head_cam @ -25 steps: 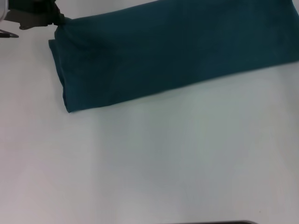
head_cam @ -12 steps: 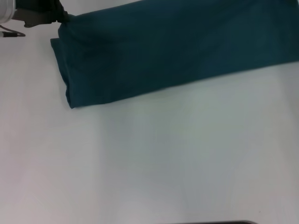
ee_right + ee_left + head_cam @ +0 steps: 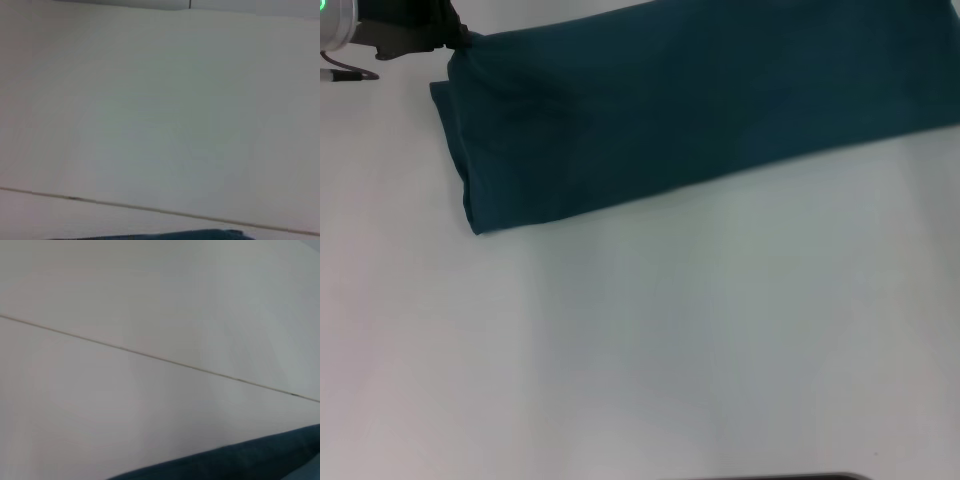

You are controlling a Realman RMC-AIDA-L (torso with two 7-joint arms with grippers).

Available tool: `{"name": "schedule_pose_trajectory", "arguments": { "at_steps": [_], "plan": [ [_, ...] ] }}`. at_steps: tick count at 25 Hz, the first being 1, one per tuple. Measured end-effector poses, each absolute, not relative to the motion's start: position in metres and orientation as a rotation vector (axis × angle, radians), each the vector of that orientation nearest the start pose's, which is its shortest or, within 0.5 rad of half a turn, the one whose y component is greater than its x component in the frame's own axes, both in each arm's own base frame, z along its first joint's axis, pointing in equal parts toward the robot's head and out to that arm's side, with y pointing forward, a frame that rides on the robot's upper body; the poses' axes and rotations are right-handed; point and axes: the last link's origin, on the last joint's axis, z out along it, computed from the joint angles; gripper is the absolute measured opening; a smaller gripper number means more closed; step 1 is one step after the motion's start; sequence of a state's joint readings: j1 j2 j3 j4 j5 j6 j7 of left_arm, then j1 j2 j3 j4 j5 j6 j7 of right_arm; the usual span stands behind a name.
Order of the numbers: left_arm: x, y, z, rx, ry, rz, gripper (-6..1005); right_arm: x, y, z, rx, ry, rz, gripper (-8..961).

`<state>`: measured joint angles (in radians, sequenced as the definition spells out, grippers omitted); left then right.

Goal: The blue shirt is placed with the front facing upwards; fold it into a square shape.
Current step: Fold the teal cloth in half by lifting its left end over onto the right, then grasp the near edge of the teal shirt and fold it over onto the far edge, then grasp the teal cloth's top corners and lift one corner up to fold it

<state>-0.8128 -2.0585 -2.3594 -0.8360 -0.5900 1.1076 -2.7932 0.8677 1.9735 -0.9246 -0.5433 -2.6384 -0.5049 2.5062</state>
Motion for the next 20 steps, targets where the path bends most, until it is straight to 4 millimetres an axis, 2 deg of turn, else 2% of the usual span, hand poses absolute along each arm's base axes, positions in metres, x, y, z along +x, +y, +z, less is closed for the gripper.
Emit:
{"name": "schedule_pose_trajectory", "arguments": {
  "at_steps": [5,9,16,20],
  "plan": [
    [-0.223,0.447,0.037,-1.929,-1.673,-0.312,28,0.262,0.494,0.059,-1.845,1.012,0.052,51],
    [-0.225,0.447,0.038,-1.901,-1.689,-0.319,88,0.265,0.496,0.070,-1.821,1.016,0.057,51],
    [-0.225,0.448,0.042,-1.883,-1.683,-0.343,192,0.273,0.499,0.091,-1.767,1.030,0.023,273],
    [-0.225,0.449,0.043,-1.880,-1.683,-0.346,362,0.276,0.496,0.097,-1.779,1.093,0.003,361]
  ]
}}
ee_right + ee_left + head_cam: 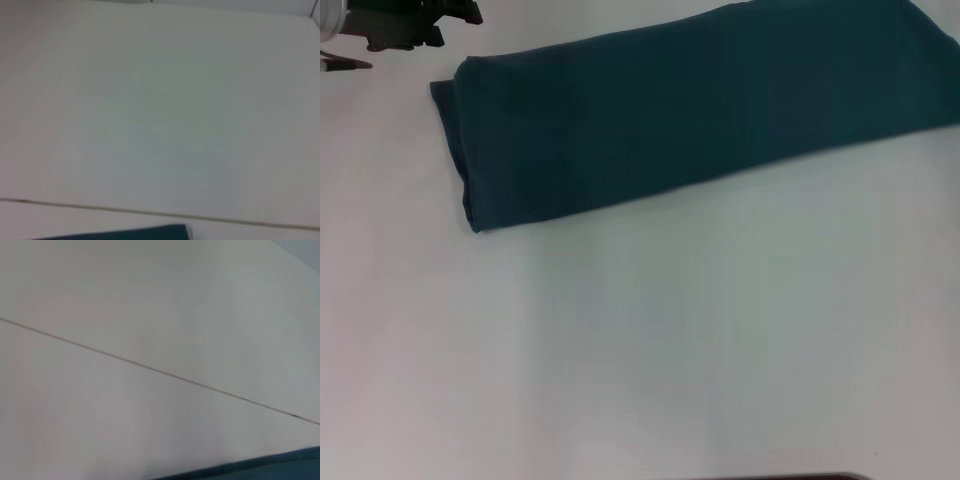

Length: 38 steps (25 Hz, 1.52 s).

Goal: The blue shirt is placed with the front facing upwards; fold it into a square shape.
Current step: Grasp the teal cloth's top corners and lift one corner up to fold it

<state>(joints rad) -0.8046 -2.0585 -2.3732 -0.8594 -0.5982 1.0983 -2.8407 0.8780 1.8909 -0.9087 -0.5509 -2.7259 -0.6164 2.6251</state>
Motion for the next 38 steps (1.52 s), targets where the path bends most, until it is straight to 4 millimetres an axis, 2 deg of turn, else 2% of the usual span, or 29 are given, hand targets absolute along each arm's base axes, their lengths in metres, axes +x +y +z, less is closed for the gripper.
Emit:
{"name": "schedule_pose_trajectory", "arguments": {
  "at_steps": [4,6,11,14,20,26,30,38],
  "plan": [
    [-0.226,0.448,0.047,-1.875,-1.695,-0.390,593,0.274,0.487,0.103,-1.850,1.215,0.070,449],
    [-0.228,0.445,0.052,-1.876,-1.709,-0.449,592,0.272,0.477,0.108,-1.908,1.266,0.189,493],
    [-0.236,0.431,0.067,-1.902,-1.762,-0.657,589,0.270,0.436,0.127,-2.025,1.318,0.516,725],
    [-0.243,0.419,0.077,-1.899,-1.801,-0.759,588,0.269,0.407,0.133,-2.113,1.315,0.637,912],
    [-0.260,0.392,0.085,-1.891,-1.885,-0.908,584,0.282,0.346,0.145,-2.227,1.300,0.923,904],
    [-0.274,0.364,0.079,-1.921,-1.981,-0.911,581,0.295,0.309,0.139,-2.304,1.356,0.955,900],
    [-0.280,0.346,0.072,-1.966,-2.057,-0.882,582,0.295,0.303,0.135,-2.358,1.374,0.932,900],
    [-0.297,0.322,0.049,-1.887,-2.262,-0.799,582,0.292,0.316,0.125,-2.414,1.418,0.792,900]
  ]
}}
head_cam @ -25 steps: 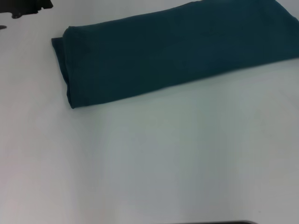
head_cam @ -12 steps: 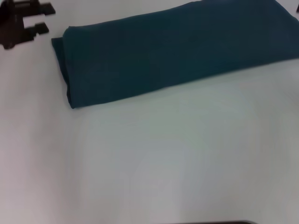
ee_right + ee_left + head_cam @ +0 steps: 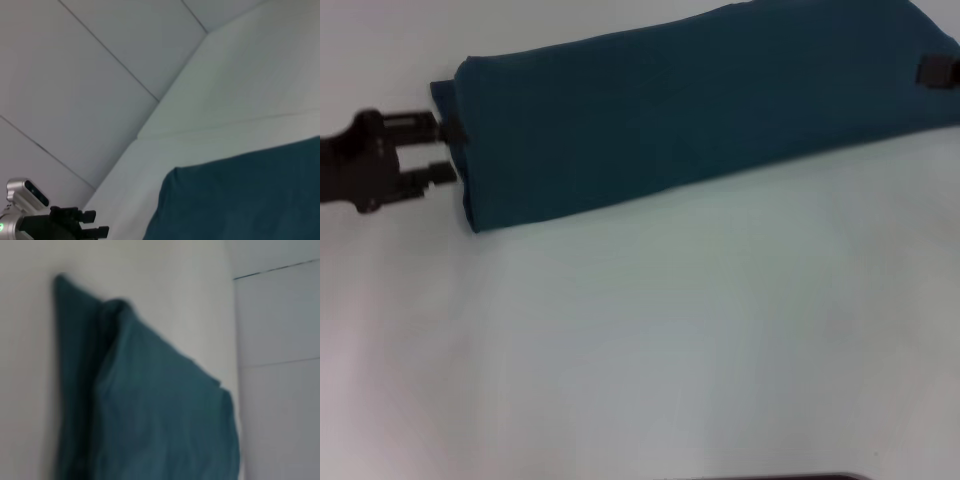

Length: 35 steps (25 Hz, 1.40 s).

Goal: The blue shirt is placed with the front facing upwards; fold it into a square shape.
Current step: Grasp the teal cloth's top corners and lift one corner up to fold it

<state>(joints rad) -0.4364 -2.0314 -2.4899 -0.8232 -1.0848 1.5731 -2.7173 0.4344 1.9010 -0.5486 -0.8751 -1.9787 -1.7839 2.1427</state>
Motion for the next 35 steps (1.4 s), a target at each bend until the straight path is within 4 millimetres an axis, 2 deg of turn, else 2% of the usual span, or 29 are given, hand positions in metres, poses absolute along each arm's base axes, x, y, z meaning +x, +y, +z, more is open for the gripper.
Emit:
{"name": "schedule_pose_trajectory", "arguments": {
  "at_steps": [4,10,13,21,26,31,35],
  "plan": [
    [-0.300,0.320,0.039,2.045,2.408,0.751,582,0.290,0.320,0.125,-2.433,1.403,0.769,900],
    [-0.304,0.323,0.038,2.089,2.395,0.755,582,0.294,0.319,0.127,-2.428,1.388,0.764,900],
    [-0.311,0.330,0.031,2.085,2.493,0.772,582,0.296,0.317,0.127,-2.418,1.393,0.763,900],
    [-0.315,0.336,0.022,2.068,2.573,0.709,582,0.298,0.317,0.128,-2.407,1.395,0.761,900],
    [-0.307,0.349,0.028,2.015,2.618,0.687,581,0.300,0.317,0.127,-2.398,1.411,0.743,900],
    [-0.292,0.370,0.040,2.159,2.567,0.519,581,0.304,0.317,0.122,-2.392,1.440,0.719,900],
    [-0.280,0.380,0.043,2.176,2.525,0.546,581,0.306,0.318,0.119,-2.381,1.456,0.727,900]
  ]
}}
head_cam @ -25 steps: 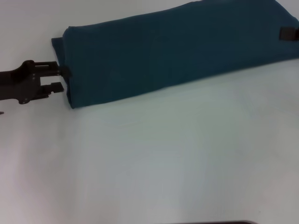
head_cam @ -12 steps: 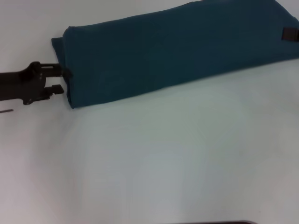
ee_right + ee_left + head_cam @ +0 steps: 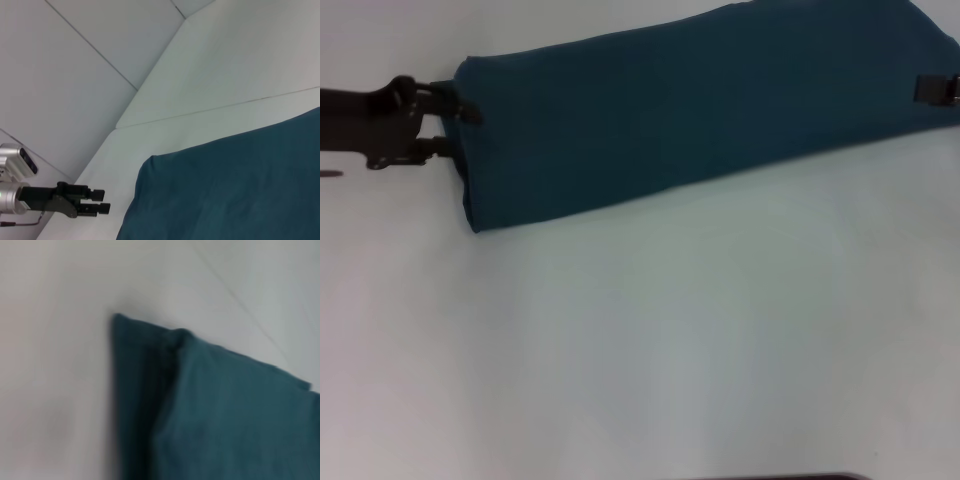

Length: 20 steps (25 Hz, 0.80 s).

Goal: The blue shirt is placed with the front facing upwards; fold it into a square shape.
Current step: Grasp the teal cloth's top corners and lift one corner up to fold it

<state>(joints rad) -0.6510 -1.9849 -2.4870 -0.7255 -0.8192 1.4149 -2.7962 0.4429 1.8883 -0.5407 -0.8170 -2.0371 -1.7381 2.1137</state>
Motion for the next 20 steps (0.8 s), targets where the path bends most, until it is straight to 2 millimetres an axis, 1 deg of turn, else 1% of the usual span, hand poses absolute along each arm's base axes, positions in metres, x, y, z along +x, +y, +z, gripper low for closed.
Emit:
{"name": "schedule_pose_trajectory", "arguments": {
  "at_steps": [3,6,12,16,20],
  "plan": [
    [-0.272,0.383,0.037,2.145,2.514,0.580,581,0.306,0.318,0.118,-2.381,1.462,0.730,900],
    [-0.267,0.384,0.026,2.116,2.532,0.576,581,0.306,0.318,0.117,-2.382,1.468,0.733,900],
    [-0.267,0.386,0.016,2.112,2.564,0.570,581,0.308,0.315,0.116,-2.377,1.478,0.733,900],
    [-0.269,0.390,0.009,2.156,2.589,0.551,581,0.310,0.314,0.114,-2.373,1.497,0.740,900],
    [-0.270,0.393,0.005,2.186,2.606,0.554,581,0.312,0.312,0.111,-2.370,1.519,0.748,900]
  ]
}}
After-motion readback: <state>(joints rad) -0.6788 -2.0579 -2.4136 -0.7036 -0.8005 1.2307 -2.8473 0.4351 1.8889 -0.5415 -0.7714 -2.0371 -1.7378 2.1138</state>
